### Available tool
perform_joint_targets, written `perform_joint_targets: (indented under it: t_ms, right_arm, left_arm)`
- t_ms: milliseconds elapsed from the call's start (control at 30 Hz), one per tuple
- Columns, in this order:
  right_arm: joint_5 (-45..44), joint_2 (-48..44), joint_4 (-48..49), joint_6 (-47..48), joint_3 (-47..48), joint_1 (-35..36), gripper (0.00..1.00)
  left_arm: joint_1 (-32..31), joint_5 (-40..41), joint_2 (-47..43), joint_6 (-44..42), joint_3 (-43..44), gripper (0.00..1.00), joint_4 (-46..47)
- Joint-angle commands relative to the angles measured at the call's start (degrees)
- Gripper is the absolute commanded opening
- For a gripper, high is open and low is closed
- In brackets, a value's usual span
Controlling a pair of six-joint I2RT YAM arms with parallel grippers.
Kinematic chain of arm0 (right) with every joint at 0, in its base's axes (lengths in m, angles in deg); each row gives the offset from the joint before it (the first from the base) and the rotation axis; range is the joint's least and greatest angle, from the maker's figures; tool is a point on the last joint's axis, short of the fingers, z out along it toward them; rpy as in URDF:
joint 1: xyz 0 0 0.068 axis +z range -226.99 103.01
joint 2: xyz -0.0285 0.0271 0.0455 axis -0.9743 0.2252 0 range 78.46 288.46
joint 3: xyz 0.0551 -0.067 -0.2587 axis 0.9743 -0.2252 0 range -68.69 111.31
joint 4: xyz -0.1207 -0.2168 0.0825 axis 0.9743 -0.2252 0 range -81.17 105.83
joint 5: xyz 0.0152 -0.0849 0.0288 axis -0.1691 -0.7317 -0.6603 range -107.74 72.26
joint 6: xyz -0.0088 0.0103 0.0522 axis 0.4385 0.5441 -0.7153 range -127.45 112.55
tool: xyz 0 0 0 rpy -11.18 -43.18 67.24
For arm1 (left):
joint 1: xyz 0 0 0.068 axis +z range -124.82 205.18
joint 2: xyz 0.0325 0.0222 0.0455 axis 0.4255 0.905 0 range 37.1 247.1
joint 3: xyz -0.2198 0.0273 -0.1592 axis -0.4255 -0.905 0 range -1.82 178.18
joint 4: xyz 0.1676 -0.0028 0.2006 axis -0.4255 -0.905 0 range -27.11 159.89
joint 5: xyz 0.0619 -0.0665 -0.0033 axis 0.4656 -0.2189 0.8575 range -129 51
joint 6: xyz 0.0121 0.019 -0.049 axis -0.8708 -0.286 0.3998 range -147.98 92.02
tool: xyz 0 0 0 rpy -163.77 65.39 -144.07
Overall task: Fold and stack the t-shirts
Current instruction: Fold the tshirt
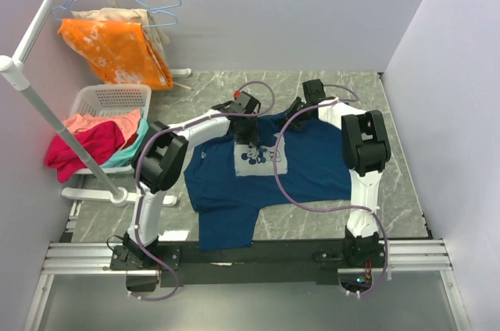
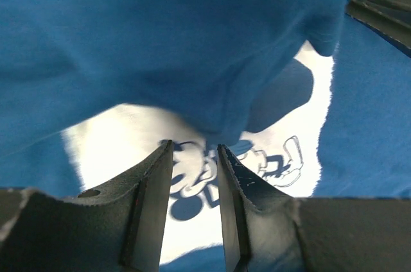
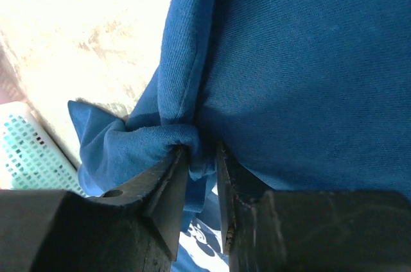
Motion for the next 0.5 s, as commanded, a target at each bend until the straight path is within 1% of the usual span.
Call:
perform_joint_targets:
  t_ms: [0, 67, 300, 467]
  right_arm:
    - [-3.6, -3.1, -1.0, 1.9, -0.4, 0.2, 0.33]
    - [-4.0, -3.7, -1.5, 2.1, -0.2, 0.2, 0.33]
    - [-3.3, -3.4, -1.8, 2.7, 0.6, 0.1, 0.31]
    - [-2.8, -3.1, -1.9, 3.0, 0.2, 0.1, 0.3]
  left_arm:
    - [-1.5, 1.4, 2.2, 2.5, 3.7, 0.39, 0.8]
    - [-1.6, 2.3, 4.0, 3.0, 5.9, 0.38, -1.0]
    - [-2.4, 4.4, 6.4, 3.5, 8.0, 0.37, -0.9]
    - [-2.5, 6.6, 6.0, 3.7, 7.7, 0.36, -0.5]
